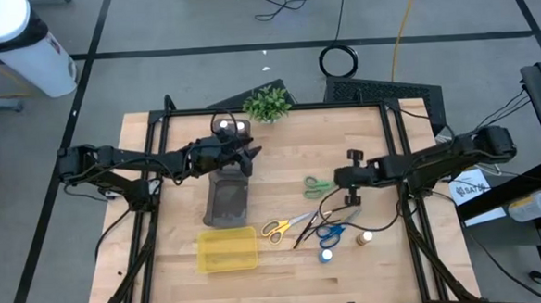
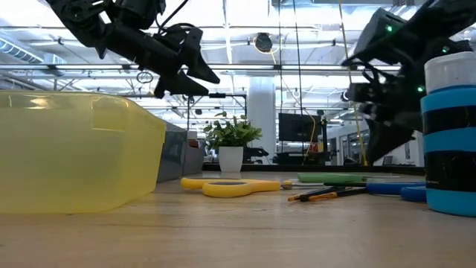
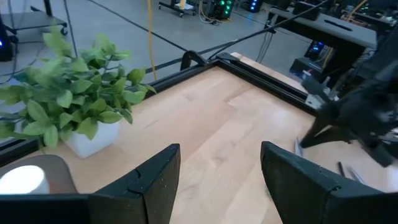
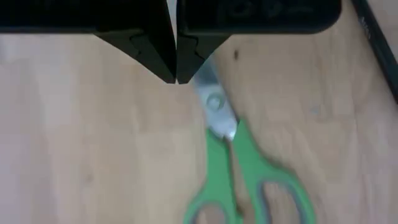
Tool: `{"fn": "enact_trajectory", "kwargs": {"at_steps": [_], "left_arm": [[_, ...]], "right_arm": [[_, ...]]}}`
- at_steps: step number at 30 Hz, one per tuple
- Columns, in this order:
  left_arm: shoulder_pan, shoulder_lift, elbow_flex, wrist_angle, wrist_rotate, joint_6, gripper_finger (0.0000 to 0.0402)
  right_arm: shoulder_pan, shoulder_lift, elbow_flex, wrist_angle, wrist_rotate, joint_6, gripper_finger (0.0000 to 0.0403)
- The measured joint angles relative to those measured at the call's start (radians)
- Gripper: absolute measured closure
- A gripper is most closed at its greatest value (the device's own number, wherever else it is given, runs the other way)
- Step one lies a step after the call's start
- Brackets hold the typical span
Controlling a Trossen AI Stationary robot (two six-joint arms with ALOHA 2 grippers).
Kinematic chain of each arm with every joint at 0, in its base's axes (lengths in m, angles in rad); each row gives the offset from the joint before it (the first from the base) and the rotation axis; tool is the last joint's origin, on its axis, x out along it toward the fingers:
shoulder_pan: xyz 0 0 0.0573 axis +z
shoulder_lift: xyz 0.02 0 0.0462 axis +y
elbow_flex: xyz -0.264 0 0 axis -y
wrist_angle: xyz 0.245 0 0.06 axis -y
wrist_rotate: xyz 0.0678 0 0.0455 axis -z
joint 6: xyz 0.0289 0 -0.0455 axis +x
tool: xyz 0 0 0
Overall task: Pick & Place Paint Supplies
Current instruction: Put the green scissors into the bottom black bin
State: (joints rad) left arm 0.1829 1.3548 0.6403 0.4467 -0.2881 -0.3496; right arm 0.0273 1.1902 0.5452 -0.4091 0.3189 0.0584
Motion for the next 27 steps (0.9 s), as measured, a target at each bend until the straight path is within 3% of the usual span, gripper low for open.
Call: {"fn": "enact_trajectory", "kwargs": {"at_steps": [13,17,22,27], "left_arm": [[-0.002,0.0,0.0,0.003,0.005,-0.014,0.0167],[-0.02,0.0,0.0,0.02,0.115,-0.01,0.0167],[-0.145,0.001,0.089,-0.052,0.153,0.079,0.0167],[-0.31,0.078,0.283,-0.285,0.029,0.199,0.0167]], "right_arm": [[-0.067,-0.006,-0.116,0.062,-0.075,0.051,0.0403],[-0.084,-0.005,-0.117,0.067,-0.097,0.061,0.0403],[-0.087,-0.004,-0.119,0.074,-0.12,0.062,0.0403],[-0.087,-0.004,-0.12,0.083,-0.121,0.082,0.0403]]}}
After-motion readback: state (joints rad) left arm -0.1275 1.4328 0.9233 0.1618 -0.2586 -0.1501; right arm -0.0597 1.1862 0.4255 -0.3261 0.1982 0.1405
